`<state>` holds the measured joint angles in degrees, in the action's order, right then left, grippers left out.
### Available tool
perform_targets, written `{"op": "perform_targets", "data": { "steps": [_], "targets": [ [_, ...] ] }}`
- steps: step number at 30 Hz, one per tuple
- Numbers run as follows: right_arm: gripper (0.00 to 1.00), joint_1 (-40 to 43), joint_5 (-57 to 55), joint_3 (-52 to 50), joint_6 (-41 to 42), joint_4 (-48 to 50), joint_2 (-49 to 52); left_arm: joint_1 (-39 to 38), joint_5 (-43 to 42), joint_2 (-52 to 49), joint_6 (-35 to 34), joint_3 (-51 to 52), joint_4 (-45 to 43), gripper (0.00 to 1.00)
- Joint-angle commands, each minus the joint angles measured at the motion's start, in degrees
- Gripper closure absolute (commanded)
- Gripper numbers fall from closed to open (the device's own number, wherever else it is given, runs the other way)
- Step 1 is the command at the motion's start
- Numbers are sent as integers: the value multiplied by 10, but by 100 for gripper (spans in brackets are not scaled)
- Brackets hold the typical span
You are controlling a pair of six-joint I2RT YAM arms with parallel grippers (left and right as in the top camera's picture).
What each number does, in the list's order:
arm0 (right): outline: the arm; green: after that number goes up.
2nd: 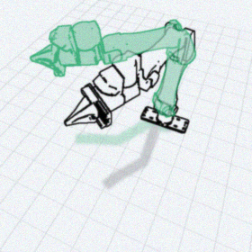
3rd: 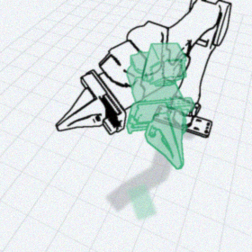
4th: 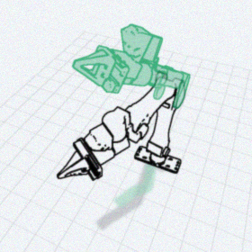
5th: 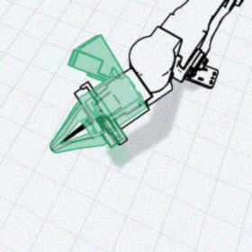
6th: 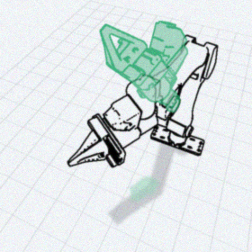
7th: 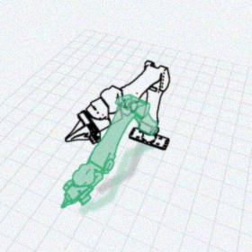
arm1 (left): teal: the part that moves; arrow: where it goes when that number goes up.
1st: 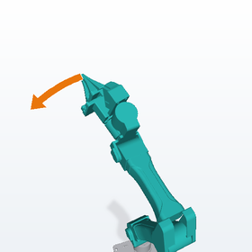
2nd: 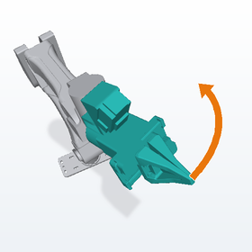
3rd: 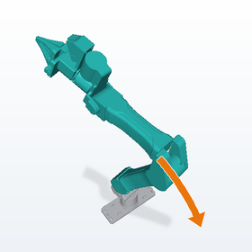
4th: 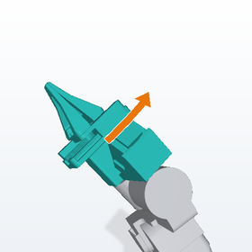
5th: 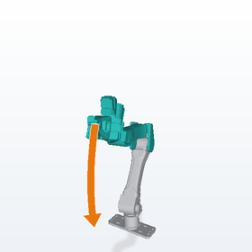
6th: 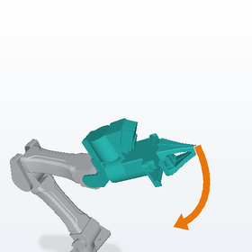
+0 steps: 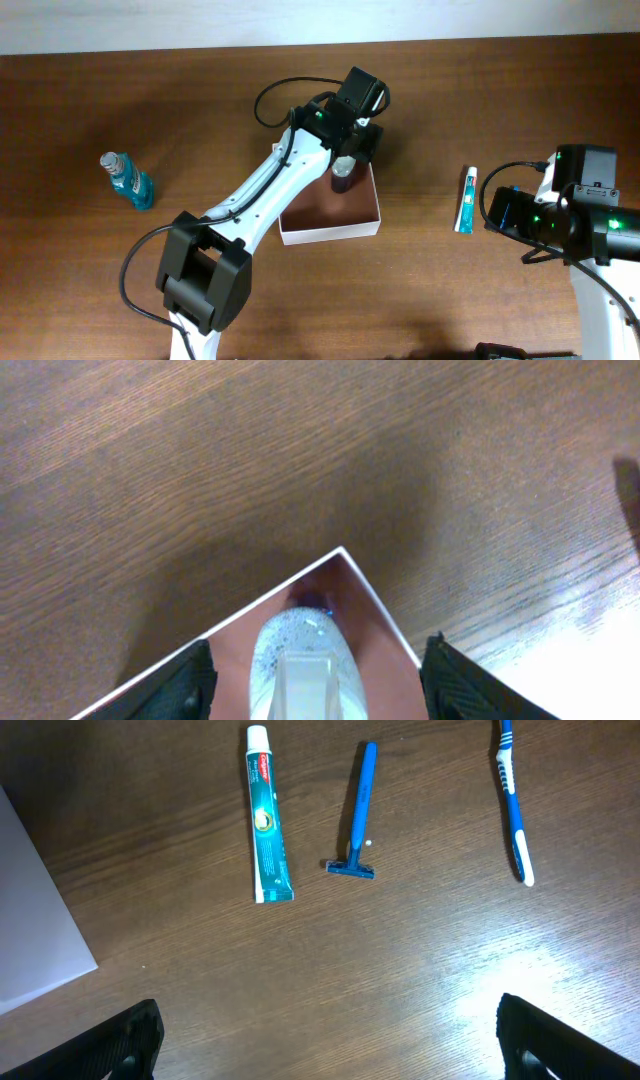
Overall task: Pack container
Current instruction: 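Carry the soap bottle with the left gripper into the box and lower it, then release the soap bottle and move the left gripper to the Listerine bottle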
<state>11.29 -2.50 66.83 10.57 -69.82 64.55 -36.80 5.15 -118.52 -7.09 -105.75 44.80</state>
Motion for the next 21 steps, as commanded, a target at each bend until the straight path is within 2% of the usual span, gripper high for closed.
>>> {"op": "perform_targets", "data": {
  "steps": [1,3,7,11,15,17,19,21],
  "targets": [
    [1,4,3,10,4,1,-5,-2,71,16,29,-50,26,29],
    [1,4,3,10,4,1,-5,3,105,26,29,-82,53,23],
    [1,4,3,10,4,-1,-5,35,112,62,28,-138,111,21],
    [1,4,3,10,4,-2,-5,116,112,134,27,-155,208,18],
    [1,4,3,10,4,-2,-5,236,107,166,-11,-155,310,17],
    [1,4,3,10,4,-2,-5,332,54,163,-12,-152,352,17],
    [1,4,3,10,4,-2,-5,412,22,154,-10,-143,364,16],
    [1,4,3,10,4,-2,-5,450,19,143,-10,-137,365,17]
  ]
}}
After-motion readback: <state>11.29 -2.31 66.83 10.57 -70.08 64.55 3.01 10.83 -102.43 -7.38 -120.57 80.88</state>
